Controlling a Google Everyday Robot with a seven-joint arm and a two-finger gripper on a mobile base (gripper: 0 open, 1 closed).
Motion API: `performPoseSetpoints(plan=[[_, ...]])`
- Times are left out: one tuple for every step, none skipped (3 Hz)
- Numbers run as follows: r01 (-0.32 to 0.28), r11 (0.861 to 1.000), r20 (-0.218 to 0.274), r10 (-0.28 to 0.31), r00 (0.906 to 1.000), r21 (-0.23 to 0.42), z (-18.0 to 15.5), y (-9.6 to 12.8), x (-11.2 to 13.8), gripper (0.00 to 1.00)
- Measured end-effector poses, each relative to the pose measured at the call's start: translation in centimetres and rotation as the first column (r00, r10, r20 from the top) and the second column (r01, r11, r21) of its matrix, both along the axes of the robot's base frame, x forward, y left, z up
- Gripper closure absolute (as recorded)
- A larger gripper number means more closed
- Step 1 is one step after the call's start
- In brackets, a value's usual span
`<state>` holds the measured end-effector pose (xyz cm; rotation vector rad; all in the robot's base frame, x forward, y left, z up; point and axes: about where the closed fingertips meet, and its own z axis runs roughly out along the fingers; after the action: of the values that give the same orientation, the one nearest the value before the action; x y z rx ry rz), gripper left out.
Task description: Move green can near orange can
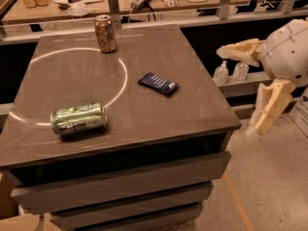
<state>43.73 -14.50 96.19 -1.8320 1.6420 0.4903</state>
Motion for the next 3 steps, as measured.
performPoseSetpoints(plan=[[-0.127, 0.967, -0.019, 0.135, 0.9907, 0.219, 0.8, 5.1, -1.2, 0.0], [-0.145, 0.951, -0.014, 0.155, 0.9878, 0.274, 2.2, 6.4, -1.6, 0.0], [-0.144, 0.952, -0.014, 0.154, 0.988, 0.27, 2.1, 6.4, -1.6, 0.0]])
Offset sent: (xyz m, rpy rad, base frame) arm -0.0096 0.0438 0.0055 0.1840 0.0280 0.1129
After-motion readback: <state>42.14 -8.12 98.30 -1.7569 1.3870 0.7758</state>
